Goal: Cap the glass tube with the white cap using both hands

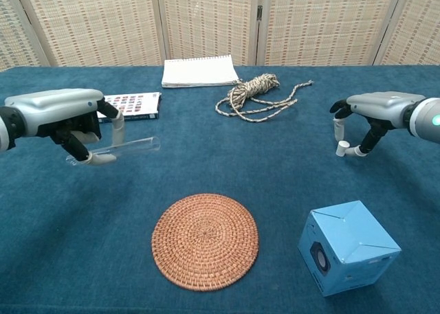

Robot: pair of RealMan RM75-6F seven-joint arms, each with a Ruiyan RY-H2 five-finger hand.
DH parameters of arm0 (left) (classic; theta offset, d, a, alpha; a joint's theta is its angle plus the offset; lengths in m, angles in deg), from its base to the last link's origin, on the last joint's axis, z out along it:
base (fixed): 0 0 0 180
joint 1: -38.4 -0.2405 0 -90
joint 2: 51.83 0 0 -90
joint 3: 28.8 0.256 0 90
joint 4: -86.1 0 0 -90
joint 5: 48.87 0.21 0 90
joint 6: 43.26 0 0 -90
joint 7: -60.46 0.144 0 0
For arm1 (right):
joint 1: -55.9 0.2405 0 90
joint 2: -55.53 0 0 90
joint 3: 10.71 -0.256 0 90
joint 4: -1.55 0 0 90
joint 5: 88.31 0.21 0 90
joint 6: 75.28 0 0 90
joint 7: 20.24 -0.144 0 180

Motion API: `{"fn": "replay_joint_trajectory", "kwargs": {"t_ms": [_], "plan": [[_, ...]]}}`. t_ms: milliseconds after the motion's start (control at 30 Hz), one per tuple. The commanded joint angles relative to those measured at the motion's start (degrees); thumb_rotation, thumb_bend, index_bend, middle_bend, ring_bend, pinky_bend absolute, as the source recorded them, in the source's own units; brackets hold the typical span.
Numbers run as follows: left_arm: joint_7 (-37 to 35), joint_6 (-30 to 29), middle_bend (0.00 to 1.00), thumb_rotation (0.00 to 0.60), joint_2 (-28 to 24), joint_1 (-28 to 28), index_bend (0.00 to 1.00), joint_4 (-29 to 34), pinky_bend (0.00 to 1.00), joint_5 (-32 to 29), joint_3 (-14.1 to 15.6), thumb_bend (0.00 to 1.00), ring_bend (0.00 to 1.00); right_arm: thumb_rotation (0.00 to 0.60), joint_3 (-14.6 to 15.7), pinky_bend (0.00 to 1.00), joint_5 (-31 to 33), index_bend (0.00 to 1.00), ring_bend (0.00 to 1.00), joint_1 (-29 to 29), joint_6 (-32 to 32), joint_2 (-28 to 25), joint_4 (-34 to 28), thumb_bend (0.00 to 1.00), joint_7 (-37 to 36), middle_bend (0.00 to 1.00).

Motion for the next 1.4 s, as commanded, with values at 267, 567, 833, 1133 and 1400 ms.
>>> {"fn": "replay_joint_trajectory", "kwargs": {"t_ms": [267, 567, 833, 1133, 1400], "plan": [[0.03, 0.13, 0.99, 0.6, 0.08, 0.0, 0.56, -0.14, 1.0, -0.1, 0.05, 0.31, 0.99, 0.6, -0.07, 0.0, -0.08, 0.46, 0.0, 0.0, 0.04, 0.51, 0.42, 0.31, -0.07, 0.1], [0.12, 0.19, 1.0, 0.6, 0.09, -0.05, 0.56, -0.18, 1.0, -0.25, 0.14, 0.31, 0.99, 0.6, -0.2, 0.0, -0.02, 0.5, 0.0, 0.06, -0.17, 0.58, 0.21, 0.37, 0.34, 0.13], [-0.58, 0.36, 1.0, 0.6, -0.27, 0.22, 0.56, -0.57, 1.0, -0.66, -0.75, 0.31, 0.99, 0.6, -0.86, 0.0, -1.13, 0.56, 0.0, -0.49, -1.7, -1.81, -3.9, 0.45, -0.55, 0.18], [-4.37, 3.55, 1.0, 0.6, -2.37, 2.05, 0.56, 0.83, 1.0, -3.94, -4.25, 0.31, 0.99, 0.6, -4.85, 0.0, -6.12, 0.64, 0.0, -1.53, -7.85, -12.35, -19.37, 0.46, -3.8, 0.25], [-7.78, 7.3, 1.0, 0.6, -3.92, 4.73, 0.57, 3.09, 1.0, -8.06, -7.43, 0.31, 0.99, 0.6, -8.47, 0.0, -10.66, 0.68, 0.0, -2.09, -11.96, -18.5, -30.38, 0.46, -8.59, 0.27]]}}
